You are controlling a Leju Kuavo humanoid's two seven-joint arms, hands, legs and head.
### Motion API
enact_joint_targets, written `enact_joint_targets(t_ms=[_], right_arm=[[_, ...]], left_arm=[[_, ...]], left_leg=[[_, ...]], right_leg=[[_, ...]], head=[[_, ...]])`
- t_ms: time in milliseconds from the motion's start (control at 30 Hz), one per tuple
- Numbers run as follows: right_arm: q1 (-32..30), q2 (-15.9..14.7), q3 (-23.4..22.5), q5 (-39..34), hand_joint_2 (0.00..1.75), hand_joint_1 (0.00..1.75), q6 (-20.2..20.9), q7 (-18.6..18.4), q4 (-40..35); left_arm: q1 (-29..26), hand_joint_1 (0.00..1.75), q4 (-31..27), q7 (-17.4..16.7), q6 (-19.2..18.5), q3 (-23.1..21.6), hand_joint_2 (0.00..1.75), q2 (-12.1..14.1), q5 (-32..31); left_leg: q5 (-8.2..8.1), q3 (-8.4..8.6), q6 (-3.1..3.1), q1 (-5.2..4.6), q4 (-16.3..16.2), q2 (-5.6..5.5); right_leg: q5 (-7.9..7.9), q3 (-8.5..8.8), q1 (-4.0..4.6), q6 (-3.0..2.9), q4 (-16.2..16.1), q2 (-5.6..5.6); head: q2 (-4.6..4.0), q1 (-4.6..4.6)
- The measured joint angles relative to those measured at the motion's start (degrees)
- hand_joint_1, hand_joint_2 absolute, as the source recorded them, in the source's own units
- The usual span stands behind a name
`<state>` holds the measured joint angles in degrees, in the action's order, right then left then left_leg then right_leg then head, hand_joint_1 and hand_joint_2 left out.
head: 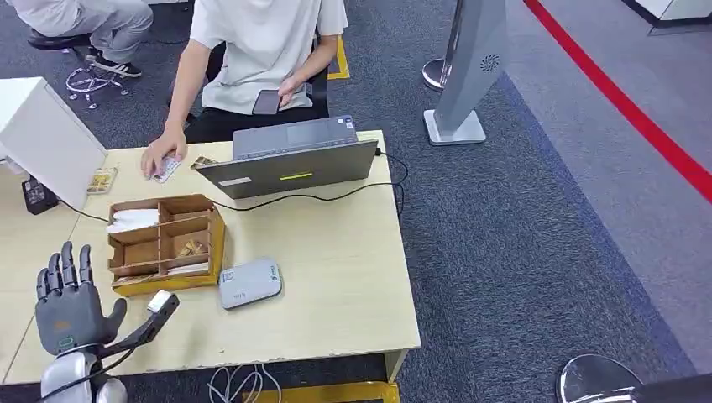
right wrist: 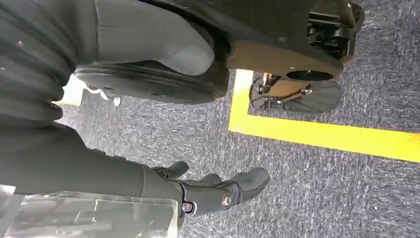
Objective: Pass the card to the sensor for recognition and then transmit it.
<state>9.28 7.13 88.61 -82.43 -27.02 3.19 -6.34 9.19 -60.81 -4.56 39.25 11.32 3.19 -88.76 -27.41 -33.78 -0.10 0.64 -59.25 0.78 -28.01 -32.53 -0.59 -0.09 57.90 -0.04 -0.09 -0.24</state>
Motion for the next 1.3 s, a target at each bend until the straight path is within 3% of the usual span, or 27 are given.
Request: enact_joint_targets(t_ms=[500, 967, 1000, 1300], right_arm=[[0.05, 0.0, 0.04, 1.03, 1.75, 0.0, 0.13, -0.07, -0.02], [0.06, 0.0, 0.04, 1.99, 1.75, 0.0, 0.24, -0.22, -0.02], [0.06, 0.0, 0.04, 1.99, 1.75, 0.0, 0.24, -0.22, -0.02], [0.06, 0.0, 0.04, 1.95, 1.75, 0.0, 0.22, -0.22, -0.02]], left_arm=[[3.08, 0.0, 2.73, -3.85, 0.0, -5.53, 1.75, 0.52, 0.0], [4.43, 0.0, 7.39, -3.83, 0.0, -5.79, 1.75, 0.52, 0.0], [4.46, 1.75, 7.58, -3.83, 0.0, -5.79, 1.75, 0.52, 0.0], [4.77, 1.75, 9.03, 0.37, 0.02, -5.79, 1.75, 0.39, 0.2]], left_leg=[[0.0, -0.01, 0.0, -0.01, 0.0, 0.0], [0.0, -0.01, 0.0, 0.0, 0.0, 0.01], [0.0, -0.01, 0.0, 0.0, 0.0, 0.01], [0.0, -0.01, 0.0, 0.0, 0.0, 0.0]], right_leg=[[0.0, 0.01, 0.0, 0.0, 0.0, 0.0], [0.0, 0.0, 0.0, 0.0, 0.0, 0.01], [0.0, 0.0, 0.0, 0.0, 0.0, 0.01], [0.0, 0.01, 0.0, 0.0, 0.0, 0.0]], head=[[0.0, 0.0], [0.0, 0.0], [0.0, 0.0], [0.0, -0.02]])
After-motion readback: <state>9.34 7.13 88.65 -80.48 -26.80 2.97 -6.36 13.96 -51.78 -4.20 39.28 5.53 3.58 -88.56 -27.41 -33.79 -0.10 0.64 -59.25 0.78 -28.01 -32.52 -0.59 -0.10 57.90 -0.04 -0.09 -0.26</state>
